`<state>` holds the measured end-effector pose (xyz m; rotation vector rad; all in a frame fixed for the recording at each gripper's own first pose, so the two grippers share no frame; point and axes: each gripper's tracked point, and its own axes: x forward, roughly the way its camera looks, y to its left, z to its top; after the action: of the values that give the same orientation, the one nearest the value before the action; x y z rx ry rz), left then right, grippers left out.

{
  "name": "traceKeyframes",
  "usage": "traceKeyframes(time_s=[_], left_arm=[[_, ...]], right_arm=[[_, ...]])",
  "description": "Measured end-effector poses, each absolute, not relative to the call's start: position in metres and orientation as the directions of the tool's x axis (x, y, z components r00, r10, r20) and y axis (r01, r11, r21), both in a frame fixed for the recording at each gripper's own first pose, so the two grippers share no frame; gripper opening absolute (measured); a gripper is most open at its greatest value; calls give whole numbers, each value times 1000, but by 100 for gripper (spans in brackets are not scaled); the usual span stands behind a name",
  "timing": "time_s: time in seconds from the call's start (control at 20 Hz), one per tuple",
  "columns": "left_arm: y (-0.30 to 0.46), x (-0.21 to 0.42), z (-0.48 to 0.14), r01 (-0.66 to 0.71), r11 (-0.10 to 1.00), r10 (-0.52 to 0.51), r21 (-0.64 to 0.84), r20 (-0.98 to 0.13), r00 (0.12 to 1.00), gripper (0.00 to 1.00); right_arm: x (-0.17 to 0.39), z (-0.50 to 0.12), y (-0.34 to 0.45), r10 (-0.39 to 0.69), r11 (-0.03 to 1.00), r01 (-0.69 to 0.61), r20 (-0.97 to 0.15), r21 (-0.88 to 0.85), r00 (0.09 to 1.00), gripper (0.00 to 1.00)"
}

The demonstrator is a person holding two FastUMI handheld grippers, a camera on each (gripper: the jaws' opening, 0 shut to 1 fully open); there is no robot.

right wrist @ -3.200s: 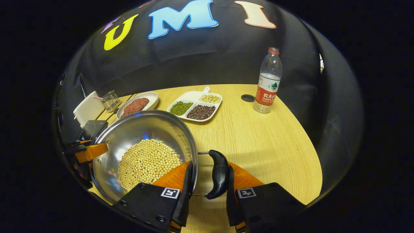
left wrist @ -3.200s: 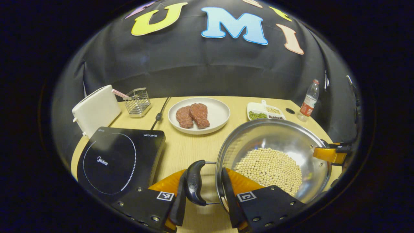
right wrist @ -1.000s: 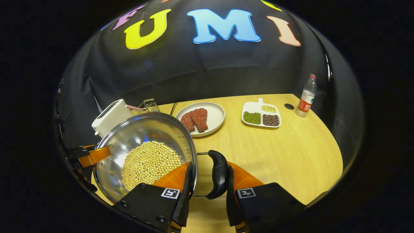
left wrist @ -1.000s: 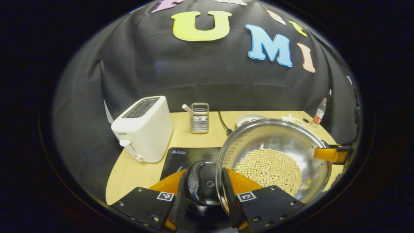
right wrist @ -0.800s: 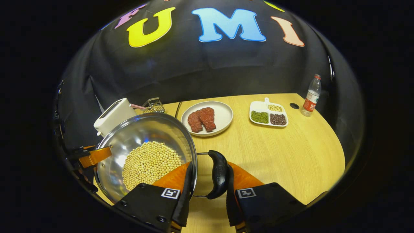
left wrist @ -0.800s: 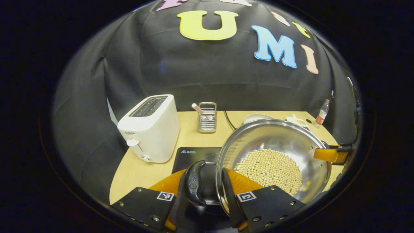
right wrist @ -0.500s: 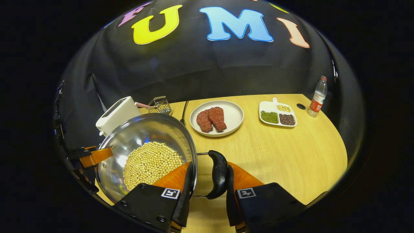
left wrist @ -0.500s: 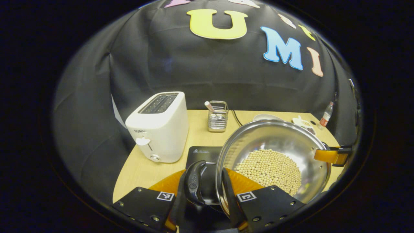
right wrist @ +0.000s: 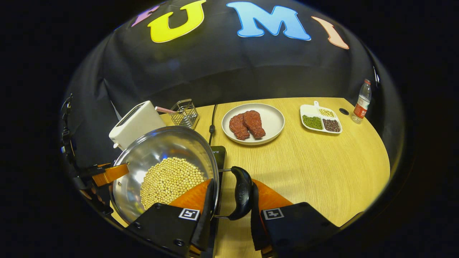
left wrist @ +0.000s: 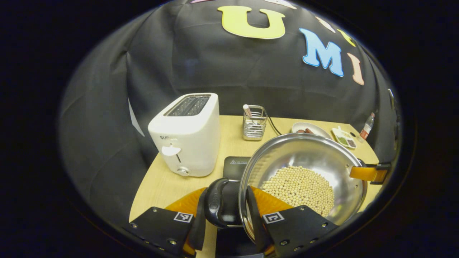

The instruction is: First push the handle of the pot to place it horizontally, then grasp the pot with both hands and set it on the induction cooktop.

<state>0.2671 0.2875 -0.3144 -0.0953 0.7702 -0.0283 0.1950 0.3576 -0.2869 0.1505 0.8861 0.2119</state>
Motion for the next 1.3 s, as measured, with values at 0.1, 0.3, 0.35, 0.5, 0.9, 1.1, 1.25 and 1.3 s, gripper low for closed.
traceKeyframes(time_s=[0.1, 0.3, 0.35, 0.5, 0.9, 1.1, 1.25, 1.3], left_arm=[[289, 269, -316, -9, 995, -61, -98, -688, 723, 55], [294, 267, -314, -17, 997, -38, -76, -669, 743, 62], [294, 266, -314, -32, 997, -27, -76, -662, 749, 61], [302, 262, -311, -111, 990, 33, -84, -638, 769, 69], [298, 238, -221, -190, 978, 133, -85, -446, 885, 87], [261, 227, -162, -150, 985, 112, -86, -344, 932, 89], [222, 213, -124, -124, 986, 89, -107, -285, 954, 87], [205, 205, -113, -114, 986, 79, -119, -266, 961, 87]], right_arm=[[197, -287, 359, 247, 968, -119, -746, 222, 618, 46], [198, -288, 362, 282, 958, -139, -737, 250, 614, 51], [196, -285, 364, 298, 953, -151, -734, 262, 610, 56], [197, -279, 355, 280, 959, -152, -723, 239, 631, 89], [191, -209, 310, 293, 950, -166, -568, 265, 769, 98], [177, -169, 260, 275, 956, -185, -469, 230, 839, 98], [158, -143, 214, 241, 966, -180, -401, 183, 884, 98], [151, -135, 197, 227, 970, -175, -379, 168, 897, 98]])
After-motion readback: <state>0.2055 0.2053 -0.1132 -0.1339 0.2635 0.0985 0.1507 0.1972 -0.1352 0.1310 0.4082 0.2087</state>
